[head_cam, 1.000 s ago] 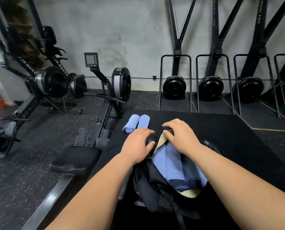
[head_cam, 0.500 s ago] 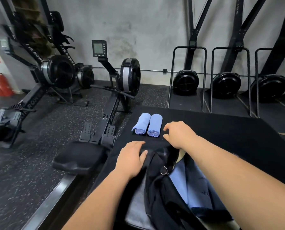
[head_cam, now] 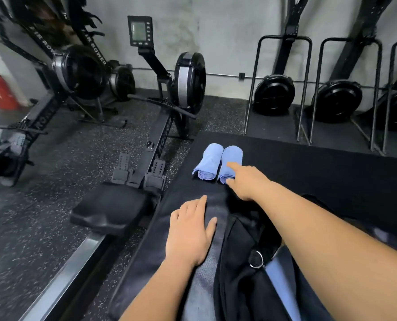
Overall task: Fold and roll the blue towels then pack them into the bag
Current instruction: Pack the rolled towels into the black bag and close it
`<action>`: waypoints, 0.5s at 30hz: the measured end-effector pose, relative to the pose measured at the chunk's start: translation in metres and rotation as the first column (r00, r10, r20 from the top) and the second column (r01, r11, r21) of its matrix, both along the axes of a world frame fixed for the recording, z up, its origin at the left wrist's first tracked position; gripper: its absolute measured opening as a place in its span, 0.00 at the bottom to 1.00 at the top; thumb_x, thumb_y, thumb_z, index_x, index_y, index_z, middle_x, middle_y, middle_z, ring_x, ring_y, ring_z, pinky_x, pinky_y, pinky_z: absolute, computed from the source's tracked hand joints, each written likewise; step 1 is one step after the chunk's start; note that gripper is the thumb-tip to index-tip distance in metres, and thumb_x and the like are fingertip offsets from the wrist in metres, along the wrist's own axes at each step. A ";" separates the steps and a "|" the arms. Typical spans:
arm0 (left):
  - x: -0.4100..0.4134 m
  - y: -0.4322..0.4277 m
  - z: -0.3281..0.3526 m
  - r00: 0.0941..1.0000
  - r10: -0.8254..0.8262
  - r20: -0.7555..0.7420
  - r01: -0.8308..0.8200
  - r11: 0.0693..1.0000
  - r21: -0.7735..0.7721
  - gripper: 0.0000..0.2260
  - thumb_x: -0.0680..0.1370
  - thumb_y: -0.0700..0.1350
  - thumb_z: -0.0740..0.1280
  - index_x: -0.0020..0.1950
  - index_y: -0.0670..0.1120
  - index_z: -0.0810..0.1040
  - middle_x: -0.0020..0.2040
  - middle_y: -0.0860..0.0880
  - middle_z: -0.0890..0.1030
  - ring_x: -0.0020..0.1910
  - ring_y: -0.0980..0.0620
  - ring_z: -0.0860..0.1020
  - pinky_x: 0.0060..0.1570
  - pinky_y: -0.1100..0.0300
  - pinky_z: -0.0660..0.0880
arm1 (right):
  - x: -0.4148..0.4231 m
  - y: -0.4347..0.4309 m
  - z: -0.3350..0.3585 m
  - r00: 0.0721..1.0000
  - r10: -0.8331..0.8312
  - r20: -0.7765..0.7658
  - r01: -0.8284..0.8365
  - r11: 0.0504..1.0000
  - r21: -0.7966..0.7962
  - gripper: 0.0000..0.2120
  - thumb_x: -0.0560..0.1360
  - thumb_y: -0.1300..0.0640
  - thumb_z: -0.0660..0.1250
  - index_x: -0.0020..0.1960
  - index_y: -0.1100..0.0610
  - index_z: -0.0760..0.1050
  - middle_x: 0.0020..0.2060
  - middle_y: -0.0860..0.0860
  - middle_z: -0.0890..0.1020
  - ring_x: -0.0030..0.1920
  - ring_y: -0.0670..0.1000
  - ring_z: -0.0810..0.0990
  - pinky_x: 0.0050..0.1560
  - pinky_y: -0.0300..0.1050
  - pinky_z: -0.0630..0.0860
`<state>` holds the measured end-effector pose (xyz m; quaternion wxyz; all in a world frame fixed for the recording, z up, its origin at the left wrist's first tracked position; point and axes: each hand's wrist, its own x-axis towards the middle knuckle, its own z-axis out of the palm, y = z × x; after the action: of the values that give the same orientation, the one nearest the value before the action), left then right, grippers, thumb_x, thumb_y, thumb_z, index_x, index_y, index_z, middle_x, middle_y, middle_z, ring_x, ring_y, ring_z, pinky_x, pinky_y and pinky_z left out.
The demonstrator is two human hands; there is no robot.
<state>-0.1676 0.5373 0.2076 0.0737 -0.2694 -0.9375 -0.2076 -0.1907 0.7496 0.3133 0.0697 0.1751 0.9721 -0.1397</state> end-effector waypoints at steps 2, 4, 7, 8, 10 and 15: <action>0.001 0.000 0.000 1.000 0.003 -0.017 -0.003 1.000 -0.012 0.29 0.85 0.63 0.52 0.84 0.53 0.56 0.75 0.55 0.69 0.75 0.52 0.64 0.72 0.52 0.63 | -0.003 -0.003 -0.014 0.998 -0.035 -0.059 0.032 0.998 -0.055 0.28 0.85 0.41 0.57 0.83 0.39 0.53 0.71 0.60 0.71 0.69 0.63 0.68 0.62 0.56 0.71; 0.001 0.002 0.000 1.000 0.007 -0.025 -0.008 1.000 -0.020 0.28 0.85 0.63 0.51 0.84 0.52 0.58 0.75 0.55 0.69 0.75 0.52 0.64 0.72 0.52 0.63 | -0.003 -0.006 -0.026 0.992 -0.060 -0.109 0.051 0.995 -0.088 0.27 0.85 0.40 0.54 0.83 0.37 0.53 0.71 0.59 0.69 0.69 0.63 0.66 0.62 0.56 0.70; 0.001 0.002 -0.002 0.999 0.011 -0.043 -0.013 0.999 -0.041 0.28 0.85 0.63 0.51 0.83 0.52 0.60 0.75 0.55 0.70 0.74 0.52 0.66 0.71 0.51 0.64 | -0.002 -0.009 -0.043 0.987 -0.091 -0.133 0.076 0.990 -0.119 0.25 0.85 0.36 0.50 0.81 0.34 0.54 0.71 0.58 0.69 0.69 0.62 0.65 0.65 0.57 0.70; 0.000 0.002 -0.003 0.999 0.011 -0.045 -0.013 0.999 -0.044 0.28 0.85 0.63 0.51 0.83 0.52 0.61 0.75 0.55 0.70 0.74 0.52 0.65 0.71 0.51 0.64 | -0.003 -0.009 -0.046 0.986 -0.107 -0.129 0.089 0.987 -0.135 0.25 0.85 0.35 0.49 0.81 0.33 0.55 0.71 0.58 0.69 0.69 0.62 0.65 0.66 0.58 0.69; 0.000 0.003 -0.004 0.999 0.013 -0.050 -0.015 0.999 -0.051 0.28 0.85 0.63 0.50 0.82 0.53 0.62 0.75 0.56 0.70 0.75 0.53 0.65 0.72 0.51 0.64 | -0.003 -0.010 -0.052 0.987 -0.118 -0.111 0.102 0.985 -0.141 0.25 0.84 0.34 0.48 0.80 0.32 0.57 0.72 0.58 0.69 0.70 0.62 0.65 0.68 0.58 0.68; 0.000 0.004 -0.005 0.998 0.020 -0.052 -0.023 0.998 -0.054 0.27 0.85 0.63 0.51 0.82 0.54 0.63 0.76 0.56 0.70 0.75 0.53 0.65 0.72 0.51 0.64 | -0.002 -0.012 -0.061 0.970 -0.154 -0.189 0.128 0.981 -0.144 0.22 0.84 0.35 0.53 0.77 0.35 0.65 0.67 0.55 0.71 0.69 0.59 0.66 0.66 0.57 0.69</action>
<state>-0.1672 0.5414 0.2024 0.0928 -0.2663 -0.9435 -0.1740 -0.1931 0.7371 0.2527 -0.0266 0.2240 0.9480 -0.2246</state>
